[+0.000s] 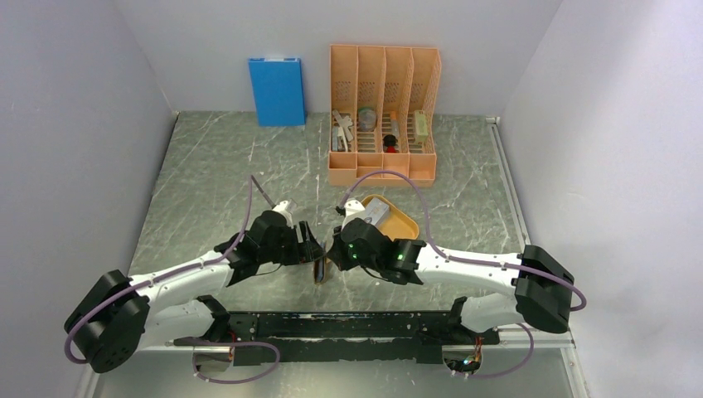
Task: Put the credit cards into the card holder
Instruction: Open the card holder at the center of the board.
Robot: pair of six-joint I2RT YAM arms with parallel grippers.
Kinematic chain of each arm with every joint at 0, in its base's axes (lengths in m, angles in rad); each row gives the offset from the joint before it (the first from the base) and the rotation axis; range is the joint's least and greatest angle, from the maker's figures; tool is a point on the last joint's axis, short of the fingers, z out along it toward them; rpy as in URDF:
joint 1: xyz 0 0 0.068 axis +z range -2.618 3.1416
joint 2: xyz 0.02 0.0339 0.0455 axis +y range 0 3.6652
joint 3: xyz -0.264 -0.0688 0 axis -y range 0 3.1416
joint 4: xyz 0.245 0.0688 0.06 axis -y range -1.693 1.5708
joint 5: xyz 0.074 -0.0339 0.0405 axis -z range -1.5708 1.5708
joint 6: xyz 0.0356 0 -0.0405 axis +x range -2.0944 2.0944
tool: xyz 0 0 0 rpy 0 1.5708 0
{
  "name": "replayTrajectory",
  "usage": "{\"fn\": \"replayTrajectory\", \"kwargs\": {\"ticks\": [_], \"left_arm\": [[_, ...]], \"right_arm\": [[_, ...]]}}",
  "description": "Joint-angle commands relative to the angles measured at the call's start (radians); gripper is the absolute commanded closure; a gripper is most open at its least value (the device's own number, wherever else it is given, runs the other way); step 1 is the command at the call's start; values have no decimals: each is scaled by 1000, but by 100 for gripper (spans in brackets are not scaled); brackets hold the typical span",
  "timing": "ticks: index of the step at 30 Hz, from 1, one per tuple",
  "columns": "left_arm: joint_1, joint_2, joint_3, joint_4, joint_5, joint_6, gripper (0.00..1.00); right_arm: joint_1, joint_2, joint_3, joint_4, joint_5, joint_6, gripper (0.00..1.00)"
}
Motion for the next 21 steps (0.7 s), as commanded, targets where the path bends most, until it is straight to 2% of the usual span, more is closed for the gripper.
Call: {"fn": "replayTrajectory", "kwargs": {"ticks": [1,5,15,21], "left_arm": [[-1,12,38,-3,17,20,30],[-1,-6,24,-4,11,16,34],[-2,-64,13,-28,3,17,30],[-2,-74,11,-58,-10,21,42]], "right_arm": [[-1,-14,-12,18,5,-13,100],[-2,-10,-15,13,14,-12,100],[-2,-2,-38,15,33,1,100],[-2,-4,-43,13,42,4,100]]}}
